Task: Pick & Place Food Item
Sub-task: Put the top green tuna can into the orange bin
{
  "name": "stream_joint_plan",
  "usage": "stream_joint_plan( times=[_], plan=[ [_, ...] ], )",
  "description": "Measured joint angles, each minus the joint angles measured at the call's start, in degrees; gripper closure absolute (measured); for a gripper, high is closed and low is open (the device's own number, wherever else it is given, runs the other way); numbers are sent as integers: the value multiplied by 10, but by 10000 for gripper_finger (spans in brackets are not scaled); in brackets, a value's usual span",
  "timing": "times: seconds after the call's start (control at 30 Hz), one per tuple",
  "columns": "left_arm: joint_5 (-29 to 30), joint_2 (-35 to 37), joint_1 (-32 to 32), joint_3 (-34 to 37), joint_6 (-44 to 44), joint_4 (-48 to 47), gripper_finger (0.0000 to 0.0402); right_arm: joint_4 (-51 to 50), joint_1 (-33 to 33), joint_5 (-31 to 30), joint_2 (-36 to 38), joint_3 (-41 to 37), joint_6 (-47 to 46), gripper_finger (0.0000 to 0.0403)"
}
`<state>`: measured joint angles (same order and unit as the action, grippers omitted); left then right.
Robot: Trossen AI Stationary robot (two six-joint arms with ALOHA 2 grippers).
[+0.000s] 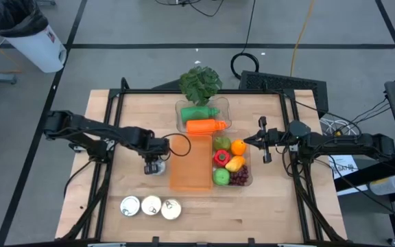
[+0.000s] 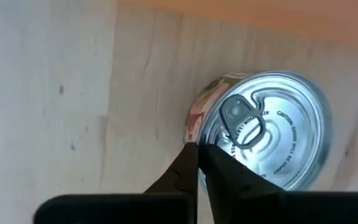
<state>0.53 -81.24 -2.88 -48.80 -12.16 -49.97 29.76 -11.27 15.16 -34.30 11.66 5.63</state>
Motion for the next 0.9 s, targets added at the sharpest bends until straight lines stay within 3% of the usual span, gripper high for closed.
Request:
stream_joint_plan(
  times=[0.4,0.6,0.9],
  plan=[
    [6,36,-10,0,-35,-27,394,0,0,0,0,0,0,403],
    [-19,36,7,-1,-121,-13,312,0,0,0,0,0,0,403],
    [-34,14,22,-2,-93,18,178,0,0,0,0,0,0,403]
  ],
)
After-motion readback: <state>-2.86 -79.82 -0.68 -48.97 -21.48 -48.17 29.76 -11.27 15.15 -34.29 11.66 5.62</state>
